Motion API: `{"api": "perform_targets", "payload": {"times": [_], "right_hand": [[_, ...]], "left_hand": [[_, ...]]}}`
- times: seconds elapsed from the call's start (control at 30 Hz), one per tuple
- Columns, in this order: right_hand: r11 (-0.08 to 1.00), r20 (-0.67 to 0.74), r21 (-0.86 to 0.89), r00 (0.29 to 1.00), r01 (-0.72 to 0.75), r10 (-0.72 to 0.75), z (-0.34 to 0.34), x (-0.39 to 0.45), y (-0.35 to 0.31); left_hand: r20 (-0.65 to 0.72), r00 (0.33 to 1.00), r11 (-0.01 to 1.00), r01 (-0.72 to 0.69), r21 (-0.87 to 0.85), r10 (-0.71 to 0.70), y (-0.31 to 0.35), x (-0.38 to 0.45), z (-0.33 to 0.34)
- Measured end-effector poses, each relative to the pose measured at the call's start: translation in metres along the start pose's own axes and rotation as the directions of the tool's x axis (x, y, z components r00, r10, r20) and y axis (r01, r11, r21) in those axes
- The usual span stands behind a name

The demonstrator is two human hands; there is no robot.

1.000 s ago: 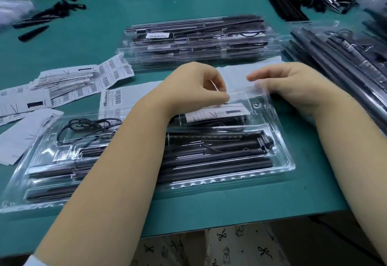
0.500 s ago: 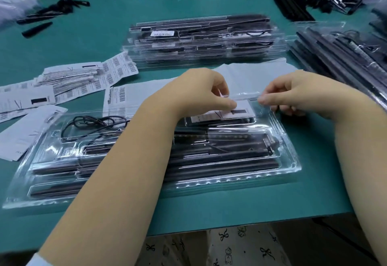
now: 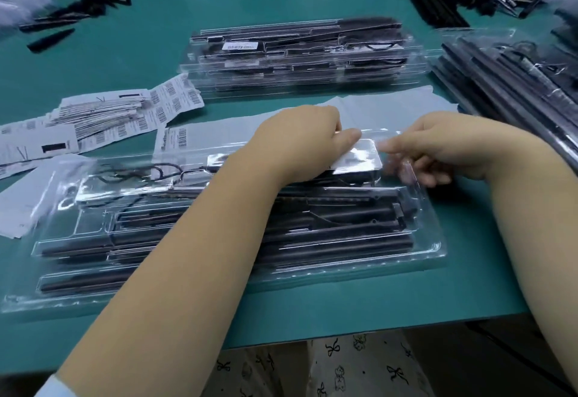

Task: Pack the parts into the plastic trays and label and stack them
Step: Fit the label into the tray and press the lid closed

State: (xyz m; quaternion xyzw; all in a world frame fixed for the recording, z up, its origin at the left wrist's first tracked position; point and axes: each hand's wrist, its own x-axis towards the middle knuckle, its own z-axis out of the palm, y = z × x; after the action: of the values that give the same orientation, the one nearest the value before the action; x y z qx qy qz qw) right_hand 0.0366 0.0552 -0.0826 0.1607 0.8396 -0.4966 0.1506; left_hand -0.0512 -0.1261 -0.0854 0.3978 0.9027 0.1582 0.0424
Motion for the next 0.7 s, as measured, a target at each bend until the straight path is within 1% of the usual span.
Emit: {"api": "perform_targets", "payload": {"times": [0.07, 0.13, 0.23, 0.3, 0.33, 0.4, 0.47, 0.6, 0.7], "right_hand": [[0.995, 0.039, 0.092, 0.998, 0.035, -0.039, 0.001, 0.0, 0.001], [0.99, 0.05, 0.128, 0.997, 0.055, -0.062, 0.002, 0.001, 0.002], [0.99, 0.113, 0.127, 0.99, 0.068, -0.083, 0.001, -0.001, 0.002], [0.992, 0.141, 0.098, 0.986, 0.08, -0.093, 0.0, -0.003, 0.002], [0.991, 0.134, 0.091, 0.985, 0.093, -0.105, 0.001, -0.004, 0.002], [0.982, 0.089, 0.131, 0.985, 0.138, -0.15, 0.003, -0.005, 0.003], [0.965, 0.028, 0.184, 0.981, 0.186, -0.194, 0.006, -0.004, 0.003], [0.92, -0.063, 0.278, 0.961, 0.275, -0.268, 0.019, 0.001, -0.001], [0.862, -0.151, 0.383, 0.943, 0.332, -0.296, 0.029, 0.006, -0.004]], "left_hand": [[-0.03, 0.999, 0.999, -0.017, -0.033, 0.016, 0.0, -0.002, -0.003], [-0.046, 0.999, 0.993, -0.028, -0.112, 0.023, 0.0, -0.003, -0.005], [-0.039, 0.999, 0.968, -0.038, -0.248, 0.029, -0.002, -0.004, -0.005], [-0.033, 0.999, 0.961, -0.041, -0.275, 0.033, -0.002, -0.003, -0.005], [-0.031, 0.999, 0.959, -0.042, -0.282, 0.034, -0.002, -0.003, -0.005], [-0.032, 0.999, 0.957, -0.045, -0.288, 0.037, -0.002, -0.004, -0.007], [-0.048, 0.998, 0.967, -0.042, -0.251, 0.031, -0.003, -0.004, -0.01], [-0.131, 0.991, 1.0, 0.016, 0.016, -0.014, -0.007, -0.004, -0.016], [-0.185, 0.982, 0.999, 0.035, 0.032, -0.028, -0.01, -0.006, -0.022]]}}
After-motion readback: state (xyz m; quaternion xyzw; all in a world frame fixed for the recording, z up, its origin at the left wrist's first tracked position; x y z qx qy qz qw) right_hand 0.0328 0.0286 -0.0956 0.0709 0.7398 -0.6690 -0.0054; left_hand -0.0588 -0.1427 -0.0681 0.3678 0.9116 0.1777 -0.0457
